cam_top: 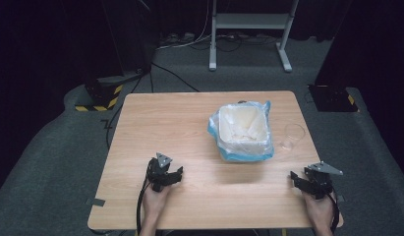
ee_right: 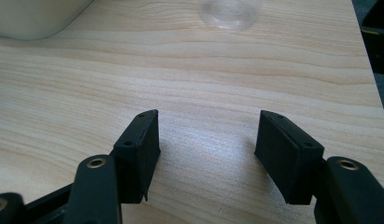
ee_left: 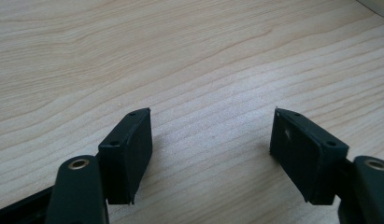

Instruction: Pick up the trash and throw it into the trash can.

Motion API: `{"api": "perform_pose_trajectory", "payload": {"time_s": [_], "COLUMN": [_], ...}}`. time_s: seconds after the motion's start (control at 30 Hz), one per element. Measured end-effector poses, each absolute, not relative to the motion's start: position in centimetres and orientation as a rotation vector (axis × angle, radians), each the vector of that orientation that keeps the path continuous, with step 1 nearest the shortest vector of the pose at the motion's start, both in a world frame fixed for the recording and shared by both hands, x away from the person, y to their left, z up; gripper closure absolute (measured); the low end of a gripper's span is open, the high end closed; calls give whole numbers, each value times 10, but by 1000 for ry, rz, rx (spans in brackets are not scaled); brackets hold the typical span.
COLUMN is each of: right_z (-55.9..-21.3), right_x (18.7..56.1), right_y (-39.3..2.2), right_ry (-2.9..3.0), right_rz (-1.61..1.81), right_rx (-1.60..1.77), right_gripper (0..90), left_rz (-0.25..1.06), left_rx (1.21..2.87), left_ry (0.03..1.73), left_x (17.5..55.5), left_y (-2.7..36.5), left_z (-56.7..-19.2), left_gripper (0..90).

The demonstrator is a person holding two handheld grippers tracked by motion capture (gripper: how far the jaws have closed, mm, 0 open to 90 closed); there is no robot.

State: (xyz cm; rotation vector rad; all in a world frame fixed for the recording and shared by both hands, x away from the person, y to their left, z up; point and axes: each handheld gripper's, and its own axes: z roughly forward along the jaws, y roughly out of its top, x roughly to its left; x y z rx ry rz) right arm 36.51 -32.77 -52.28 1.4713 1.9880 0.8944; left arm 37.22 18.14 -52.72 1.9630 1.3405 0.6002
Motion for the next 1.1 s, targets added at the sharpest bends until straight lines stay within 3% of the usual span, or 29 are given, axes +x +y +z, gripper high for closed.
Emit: {"api": "perform_pose_trajectory", "payload": {"time_s": [0.6,0.8,1.1], "right_z": [-523,-520,-513], "right_x": [365,366,363], "right_y": [-328,-330,-335], "right_ry": [1992,1983,1974], "right_rz": [896,893,974], "right_rx": [1467,1505,1491], "right_gripper": [393,469,472], "left_rz": [600,600,600], "left_rx": [1965,1965,1965], "left_ry": [1339,1340,1340], "left_x": [372,372,372], "left_y": [182,182,181], "left_z": [-527,-527,-527], "left_gripper": [295,295,295]}}
